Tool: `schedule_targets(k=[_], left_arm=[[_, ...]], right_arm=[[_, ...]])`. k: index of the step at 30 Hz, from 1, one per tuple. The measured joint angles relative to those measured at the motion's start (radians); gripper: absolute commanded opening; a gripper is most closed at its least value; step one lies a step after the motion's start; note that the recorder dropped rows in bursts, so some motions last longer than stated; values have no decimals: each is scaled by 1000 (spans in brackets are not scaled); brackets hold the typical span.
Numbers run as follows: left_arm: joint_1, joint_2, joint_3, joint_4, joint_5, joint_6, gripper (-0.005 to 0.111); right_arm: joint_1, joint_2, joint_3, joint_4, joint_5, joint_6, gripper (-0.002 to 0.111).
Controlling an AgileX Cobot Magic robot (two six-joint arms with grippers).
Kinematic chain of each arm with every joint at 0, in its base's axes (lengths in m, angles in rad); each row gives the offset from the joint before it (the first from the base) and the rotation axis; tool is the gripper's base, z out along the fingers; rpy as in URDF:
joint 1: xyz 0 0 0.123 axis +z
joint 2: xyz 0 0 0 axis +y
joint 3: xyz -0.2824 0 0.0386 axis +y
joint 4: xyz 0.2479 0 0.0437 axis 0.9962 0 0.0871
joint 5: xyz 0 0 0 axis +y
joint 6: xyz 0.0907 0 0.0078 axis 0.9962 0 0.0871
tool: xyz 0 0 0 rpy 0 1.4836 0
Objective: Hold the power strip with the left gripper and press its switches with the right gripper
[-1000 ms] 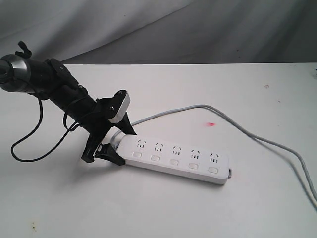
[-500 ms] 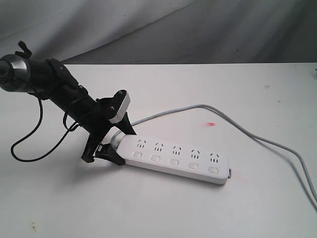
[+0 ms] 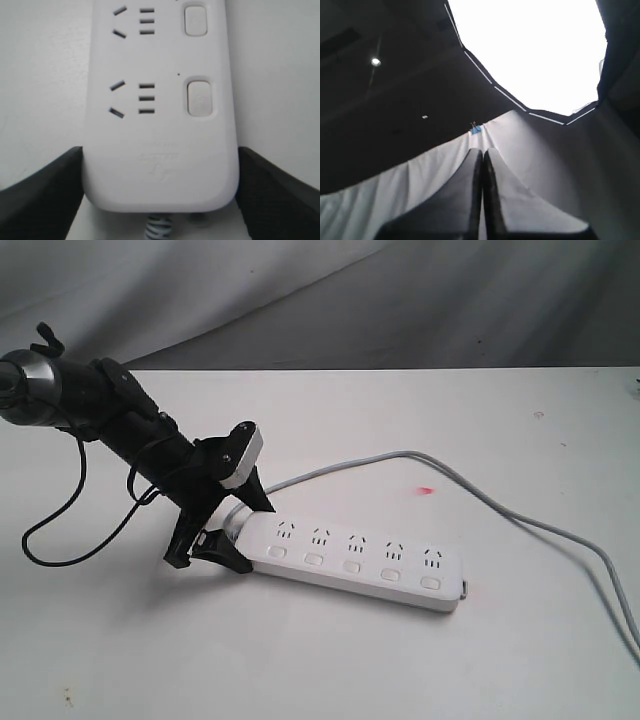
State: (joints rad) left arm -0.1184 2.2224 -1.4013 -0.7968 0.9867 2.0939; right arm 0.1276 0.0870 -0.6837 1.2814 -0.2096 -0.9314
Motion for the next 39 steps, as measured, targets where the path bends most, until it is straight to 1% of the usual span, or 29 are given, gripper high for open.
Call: schedule_targets(k=[3,5,7,11,14,16,21,23,25,26,27,30,33,39], left_arm=[[0,0,0,0,0,0,36],[0,0,0,0,0,0,36],[0,0,0,0,0,0,36],[0,0,0,0,0,0,36],[0,0,0,0,0,0,36],[0,0,0,0,0,0,36],[0,0,0,0,0,0,36],[0,0,0,0,0,0,36],[0,0,0,0,0,0,36],[0,0,0,0,0,0,36],[0,0,0,0,0,0,36],[0,0,0,0,0,0,36],[0,0,0,0,0,0,36],[0,0,0,0,0,0,36]], right_arm=[[-28,0,16,-168,45,250,0],[-52,0,37,-253,125,346,0],[-78,0,59,-372,242,466,0],[-128,0,82,-711,563,784,0],[-162,0,86,-880,732,886,0],[-181,0,86,-948,767,908,0],[-230,0,96,-1103,777,905,0],[-259,0,140,-1133,754,864,0],[-285,2,212,-1149,697,844,0],[-300,2,274,-1152,649,842,0],[-304,2,300,-1152,631,842,0],[-309,2,448,-1160,526,884,0],[-309,2,540,-1171,503,911,0],[-309,2,657,-1211,493,915,0]])
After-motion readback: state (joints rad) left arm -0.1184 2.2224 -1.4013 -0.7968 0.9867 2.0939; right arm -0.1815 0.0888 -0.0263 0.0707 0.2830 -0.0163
